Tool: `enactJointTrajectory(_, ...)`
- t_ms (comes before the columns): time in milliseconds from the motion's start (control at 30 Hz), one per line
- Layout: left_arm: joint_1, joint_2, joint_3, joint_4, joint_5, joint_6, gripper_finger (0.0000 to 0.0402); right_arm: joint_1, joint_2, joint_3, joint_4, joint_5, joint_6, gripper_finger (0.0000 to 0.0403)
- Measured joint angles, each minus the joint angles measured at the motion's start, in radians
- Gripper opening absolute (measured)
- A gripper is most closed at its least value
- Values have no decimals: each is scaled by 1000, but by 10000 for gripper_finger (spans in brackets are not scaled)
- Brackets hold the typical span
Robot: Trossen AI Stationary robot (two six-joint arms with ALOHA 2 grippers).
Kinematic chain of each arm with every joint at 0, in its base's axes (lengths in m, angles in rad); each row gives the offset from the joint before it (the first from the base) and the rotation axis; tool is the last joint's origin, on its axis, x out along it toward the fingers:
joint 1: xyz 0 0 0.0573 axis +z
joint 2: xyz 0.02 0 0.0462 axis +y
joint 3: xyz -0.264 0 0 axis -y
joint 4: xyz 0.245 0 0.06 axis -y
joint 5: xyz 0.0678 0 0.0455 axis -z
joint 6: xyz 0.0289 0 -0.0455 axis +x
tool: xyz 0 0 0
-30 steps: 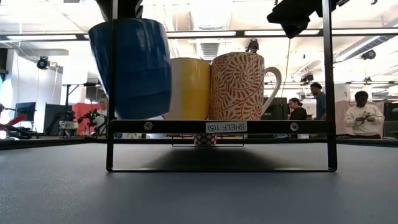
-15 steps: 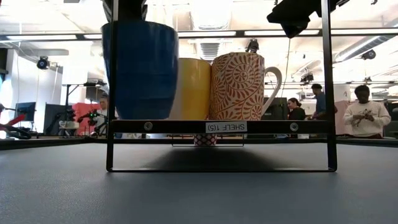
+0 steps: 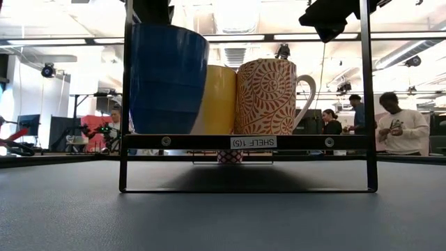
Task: Place coffee mugs
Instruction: Put the blue mug on the shelf
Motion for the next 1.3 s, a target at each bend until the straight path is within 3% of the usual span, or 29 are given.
enactJointTrajectory(433,3,0,-3,-2,-3,52,87,0,0,0,0,0,1,86)
enactJointTrajectory(567,6,0,-3,-2,-3,50,72,0,0,0,0,0,1,86)
enactJointTrajectory(767,14,-2,-4,10,14,16,8,0,0,0,0,0,0,86)
enactJointTrajectory(1300,22,-3,-6,77,27,-21,12,0,0,0,0,0,0,86)
